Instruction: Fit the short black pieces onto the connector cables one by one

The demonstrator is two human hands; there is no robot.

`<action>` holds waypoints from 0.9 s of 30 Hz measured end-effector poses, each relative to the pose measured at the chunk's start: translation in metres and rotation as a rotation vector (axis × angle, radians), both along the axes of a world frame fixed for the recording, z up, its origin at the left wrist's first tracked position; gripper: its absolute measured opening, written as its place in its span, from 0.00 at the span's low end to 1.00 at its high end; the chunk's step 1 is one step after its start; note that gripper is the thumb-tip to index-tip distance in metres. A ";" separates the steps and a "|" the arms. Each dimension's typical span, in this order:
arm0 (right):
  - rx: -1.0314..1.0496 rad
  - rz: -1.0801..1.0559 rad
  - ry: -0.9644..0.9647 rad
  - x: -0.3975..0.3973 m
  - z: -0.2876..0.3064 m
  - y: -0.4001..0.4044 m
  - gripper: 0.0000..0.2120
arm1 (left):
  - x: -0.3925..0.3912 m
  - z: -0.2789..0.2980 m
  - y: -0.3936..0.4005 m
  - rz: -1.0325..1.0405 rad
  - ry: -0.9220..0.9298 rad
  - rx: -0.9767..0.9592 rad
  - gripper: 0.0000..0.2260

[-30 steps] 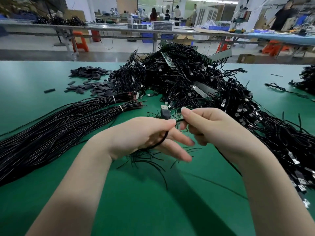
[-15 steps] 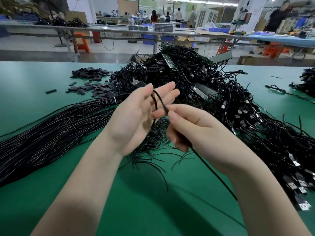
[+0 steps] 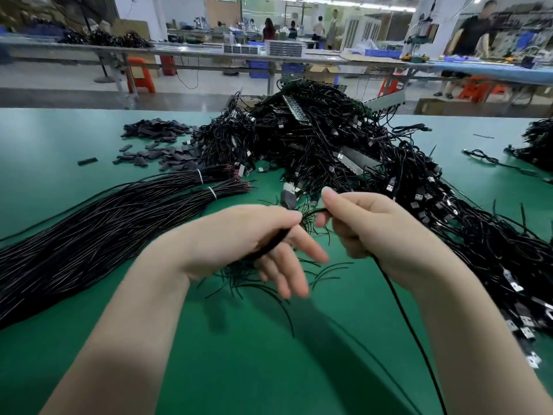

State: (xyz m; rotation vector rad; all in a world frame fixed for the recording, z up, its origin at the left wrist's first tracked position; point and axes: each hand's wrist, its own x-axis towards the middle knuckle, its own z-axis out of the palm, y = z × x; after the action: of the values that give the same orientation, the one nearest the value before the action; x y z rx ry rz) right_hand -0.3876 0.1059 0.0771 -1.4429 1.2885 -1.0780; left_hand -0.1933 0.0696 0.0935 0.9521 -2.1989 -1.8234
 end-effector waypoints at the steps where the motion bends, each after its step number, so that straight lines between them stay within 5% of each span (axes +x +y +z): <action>1: -0.028 0.013 -0.038 0.001 0.004 0.003 0.19 | -0.004 -0.004 -0.001 0.045 0.009 0.008 0.19; 6: -0.094 0.189 -0.103 0.015 0.008 0.010 0.15 | -0.007 -0.012 -0.010 0.376 0.490 0.118 0.18; 11: 0.172 0.447 -0.052 0.022 -0.018 0.000 0.17 | -0.005 0.002 -0.007 0.300 0.887 0.393 0.23; 16: 0.200 0.242 0.230 0.011 -0.031 -0.009 0.24 | 0.000 0.003 -0.001 0.168 0.695 0.242 0.23; 20: 0.035 -0.016 0.285 -0.001 -0.020 -0.008 0.23 | -0.005 -0.009 -0.006 -0.010 0.089 0.026 0.22; 22: -0.034 -0.027 0.261 -0.001 -0.010 -0.005 0.19 | -0.016 -0.014 -0.008 0.061 -0.072 0.029 0.23; 27: -0.222 -0.108 0.253 0.012 0.007 0.007 0.14 | -0.016 -0.026 -0.015 0.469 0.326 0.042 0.19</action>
State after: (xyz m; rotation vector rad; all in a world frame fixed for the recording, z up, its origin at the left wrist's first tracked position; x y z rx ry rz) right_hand -0.3753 0.1124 0.0841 -1.7367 1.4741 -1.1673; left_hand -0.2093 0.0544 0.0674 0.9903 -1.5903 -1.6627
